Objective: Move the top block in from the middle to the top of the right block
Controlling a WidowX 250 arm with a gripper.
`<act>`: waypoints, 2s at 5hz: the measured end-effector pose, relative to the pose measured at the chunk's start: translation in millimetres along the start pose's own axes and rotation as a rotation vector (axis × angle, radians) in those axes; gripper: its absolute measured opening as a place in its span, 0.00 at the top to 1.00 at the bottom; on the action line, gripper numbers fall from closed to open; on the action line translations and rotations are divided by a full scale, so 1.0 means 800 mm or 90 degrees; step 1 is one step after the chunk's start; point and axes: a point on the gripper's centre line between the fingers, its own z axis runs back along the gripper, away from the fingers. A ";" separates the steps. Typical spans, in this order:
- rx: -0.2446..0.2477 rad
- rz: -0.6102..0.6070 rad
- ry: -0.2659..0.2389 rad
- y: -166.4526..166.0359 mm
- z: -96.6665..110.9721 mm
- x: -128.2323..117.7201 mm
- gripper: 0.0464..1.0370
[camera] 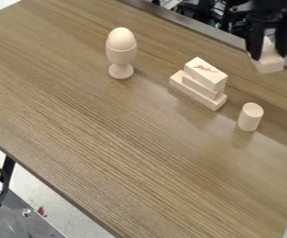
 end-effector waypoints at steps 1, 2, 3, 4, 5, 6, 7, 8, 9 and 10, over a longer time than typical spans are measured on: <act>0.027 -0.068 -0.002 -0.002 -0.013 -0.015 0.55; 0.071 -0.115 -0.005 0.010 -0.032 -0.026 0.55; 0.081 -0.137 0.001 0.014 -0.043 -0.033 0.55; 0.084 -0.148 0.014 0.021 -0.053 -0.037 0.55; 0.078 -0.160 0.023 0.023 -0.060 -0.041 0.55; 0.074 -0.175 0.020 0.020 -0.061 -0.042 0.55; 0.067 -0.186 0.015 0.017 -0.061 -0.043 0.55; 0.063 -0.189 0.006 0.015 -0.061 -0.040 0.55; 0.068 -0.196 0.002 0.015 -0.061 -0.040 0.55; 0.070 -0.203 0.005 0.016 -0.061 -0.040 0.55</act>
